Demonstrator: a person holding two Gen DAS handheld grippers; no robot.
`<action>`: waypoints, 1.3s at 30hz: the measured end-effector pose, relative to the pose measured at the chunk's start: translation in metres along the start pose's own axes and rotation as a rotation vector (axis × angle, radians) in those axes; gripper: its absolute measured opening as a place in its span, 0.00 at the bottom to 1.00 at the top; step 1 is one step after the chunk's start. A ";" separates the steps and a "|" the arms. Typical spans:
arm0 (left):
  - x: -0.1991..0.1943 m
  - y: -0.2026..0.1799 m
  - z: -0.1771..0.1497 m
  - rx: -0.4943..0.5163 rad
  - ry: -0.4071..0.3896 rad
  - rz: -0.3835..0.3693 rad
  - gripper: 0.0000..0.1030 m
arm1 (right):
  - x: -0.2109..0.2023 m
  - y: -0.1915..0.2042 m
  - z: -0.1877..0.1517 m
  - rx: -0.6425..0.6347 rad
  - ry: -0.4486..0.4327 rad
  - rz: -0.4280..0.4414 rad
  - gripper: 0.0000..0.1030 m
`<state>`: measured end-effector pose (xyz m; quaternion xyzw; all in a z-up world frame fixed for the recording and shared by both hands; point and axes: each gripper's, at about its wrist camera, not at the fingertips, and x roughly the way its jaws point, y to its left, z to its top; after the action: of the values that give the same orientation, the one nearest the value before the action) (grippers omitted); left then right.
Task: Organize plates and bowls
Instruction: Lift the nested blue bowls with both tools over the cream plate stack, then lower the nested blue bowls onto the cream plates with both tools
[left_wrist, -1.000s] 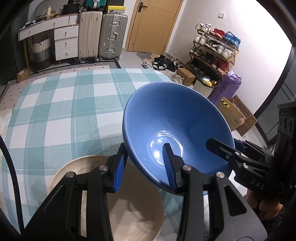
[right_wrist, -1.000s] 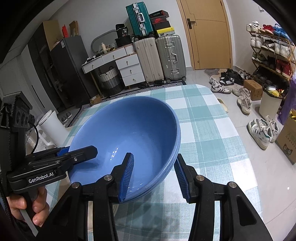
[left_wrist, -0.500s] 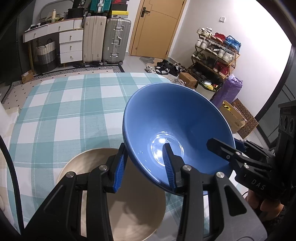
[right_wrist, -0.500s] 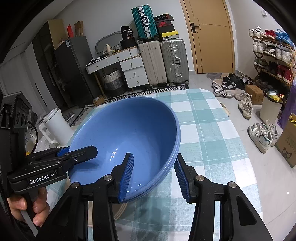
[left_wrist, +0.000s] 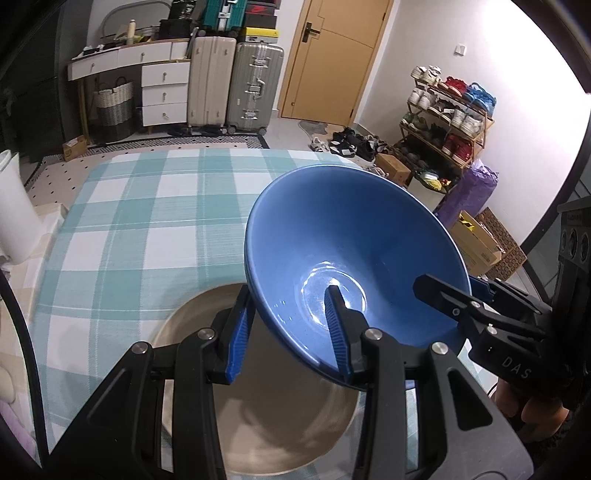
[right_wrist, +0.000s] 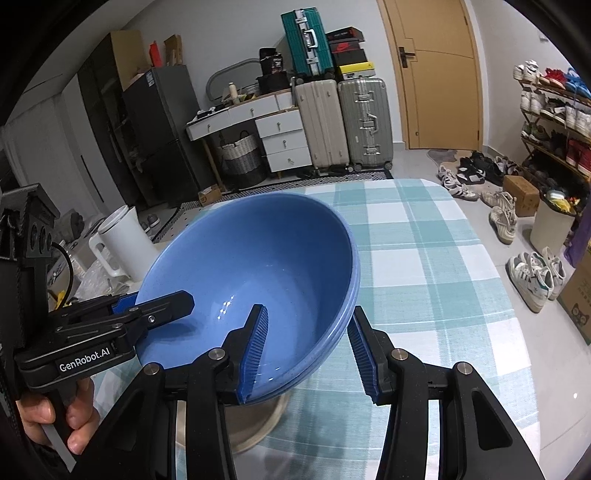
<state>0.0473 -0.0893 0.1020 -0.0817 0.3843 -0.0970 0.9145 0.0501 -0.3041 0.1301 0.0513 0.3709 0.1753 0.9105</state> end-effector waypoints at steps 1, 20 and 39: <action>-0.003 0.004 -0.001 -0.004 -0.003 0.005 0.35 | 0.001 0.003 0.000 -0.005 0.001 0.004 0.45; -0.020 0.062 -0.029 -0.081 -0.002 0.098 0.35 | 0.036 0.056 -0.011 -0.074 0.047 0.077 0.45; 0.003 0.076 -0.040 -0.098 0.034 0.102 0.35 | 0.056 0.062 -0.023 -0.080 0.093 0.087 0.45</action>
<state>0.0290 -0.0196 0.0554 -0.1049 0.4076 -0.0329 0.9065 0.0536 -0.2266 0.0904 0.0225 0.4028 0.2315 0.8853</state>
